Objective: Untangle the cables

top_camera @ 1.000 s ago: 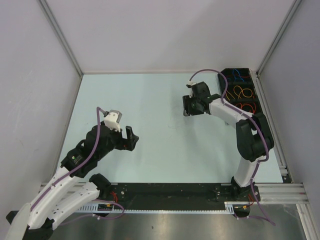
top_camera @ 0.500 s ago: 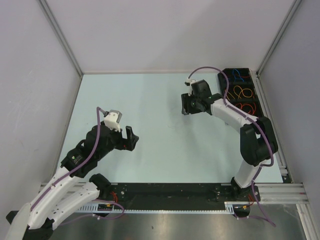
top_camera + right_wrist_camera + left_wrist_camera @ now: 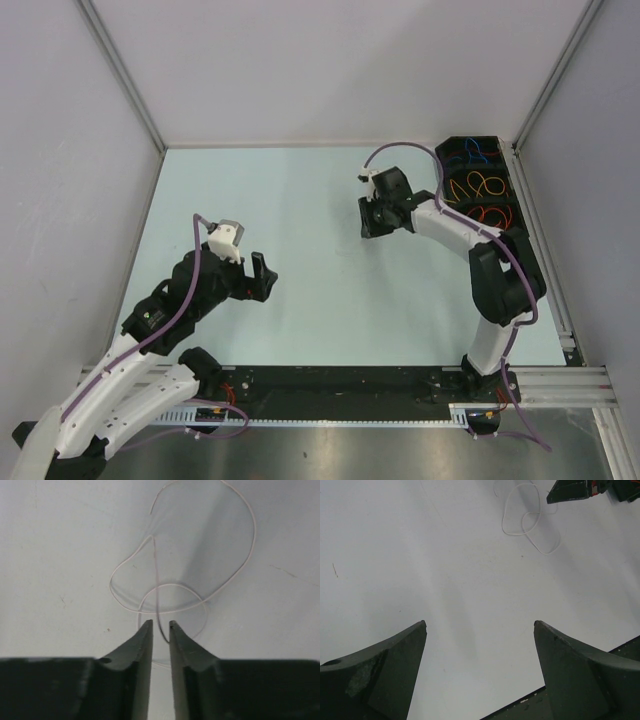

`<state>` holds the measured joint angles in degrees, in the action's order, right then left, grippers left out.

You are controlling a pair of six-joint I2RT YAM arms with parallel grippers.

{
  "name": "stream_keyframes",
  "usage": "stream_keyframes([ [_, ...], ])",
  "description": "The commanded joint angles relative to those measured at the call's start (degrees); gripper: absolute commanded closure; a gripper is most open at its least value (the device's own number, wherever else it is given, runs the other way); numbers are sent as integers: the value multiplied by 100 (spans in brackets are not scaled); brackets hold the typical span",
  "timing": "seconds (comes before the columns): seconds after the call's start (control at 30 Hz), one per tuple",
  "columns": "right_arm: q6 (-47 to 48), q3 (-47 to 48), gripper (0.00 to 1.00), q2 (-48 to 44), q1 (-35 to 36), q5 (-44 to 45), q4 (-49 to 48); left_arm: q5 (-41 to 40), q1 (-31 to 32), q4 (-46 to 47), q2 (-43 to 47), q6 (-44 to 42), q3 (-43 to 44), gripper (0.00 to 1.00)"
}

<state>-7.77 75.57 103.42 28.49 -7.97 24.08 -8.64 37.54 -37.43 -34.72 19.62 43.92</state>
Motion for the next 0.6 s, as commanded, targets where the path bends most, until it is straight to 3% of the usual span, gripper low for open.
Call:
stream_keyframes([
  [0.0, -5, 230, 89, -32, 25, -3, -122, 56, -10, 139, 27, 77, 2, 7],
  [0.07, -31, 640, 100, -172, -1, 14, -87, 56, -19, 139, 27, 77, 2, 7],
  [0.23, -233, 1714, 100, -963, -291, 577, -8, 47, -10, 139, 27, 77, 11, 7],
  [0.57, -743, 2102, 100, -1386, -748, 885, -272, 38, -10, 139, 106, 77, 2, 7],
])
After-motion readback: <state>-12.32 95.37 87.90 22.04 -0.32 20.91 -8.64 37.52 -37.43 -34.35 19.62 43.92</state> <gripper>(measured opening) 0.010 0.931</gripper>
